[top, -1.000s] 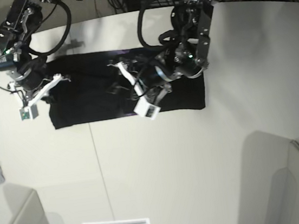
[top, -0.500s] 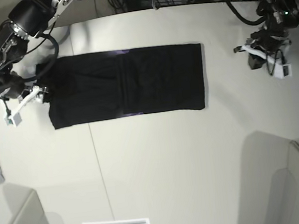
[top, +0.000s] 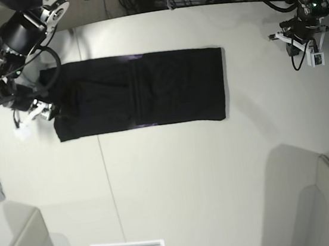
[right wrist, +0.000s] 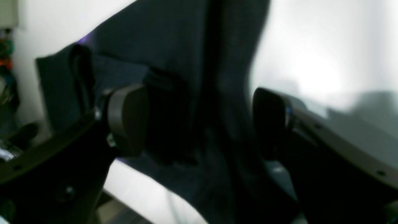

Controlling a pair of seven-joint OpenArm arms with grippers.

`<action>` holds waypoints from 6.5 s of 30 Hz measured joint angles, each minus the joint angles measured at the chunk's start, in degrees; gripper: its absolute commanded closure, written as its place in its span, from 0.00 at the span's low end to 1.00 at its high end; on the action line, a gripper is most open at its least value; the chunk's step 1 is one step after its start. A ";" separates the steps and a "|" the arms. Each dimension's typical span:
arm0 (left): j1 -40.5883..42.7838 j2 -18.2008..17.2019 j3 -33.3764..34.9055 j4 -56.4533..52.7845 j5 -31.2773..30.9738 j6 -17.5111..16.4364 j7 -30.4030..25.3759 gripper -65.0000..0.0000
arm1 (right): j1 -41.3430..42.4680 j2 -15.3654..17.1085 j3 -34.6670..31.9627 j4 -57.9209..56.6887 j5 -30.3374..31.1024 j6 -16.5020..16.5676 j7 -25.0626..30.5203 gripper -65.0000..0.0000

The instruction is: Fold the T-shirt properly

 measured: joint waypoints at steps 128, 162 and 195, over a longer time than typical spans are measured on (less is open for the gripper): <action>3.82 7.85 3.98 13.49 -0.96 -6.99 7.69 1.00 | -9.84 -6.62 -57.07 27.93 -9.33 -32.72 19.85 1.00; -15.37 14.25 24.76 -14.78 -22.73 12.52 4.72 0.21 | -16.50 -0.90 -47.17 32.20 -8.61 -32.65 25.86 1.00; -53.57 -17.62 110.71 -13.42 -8.94 12.81 9.88 1.00 | -24.09 -2.75 -12.20 32.50 -9.09 -14.53 25.83 1.00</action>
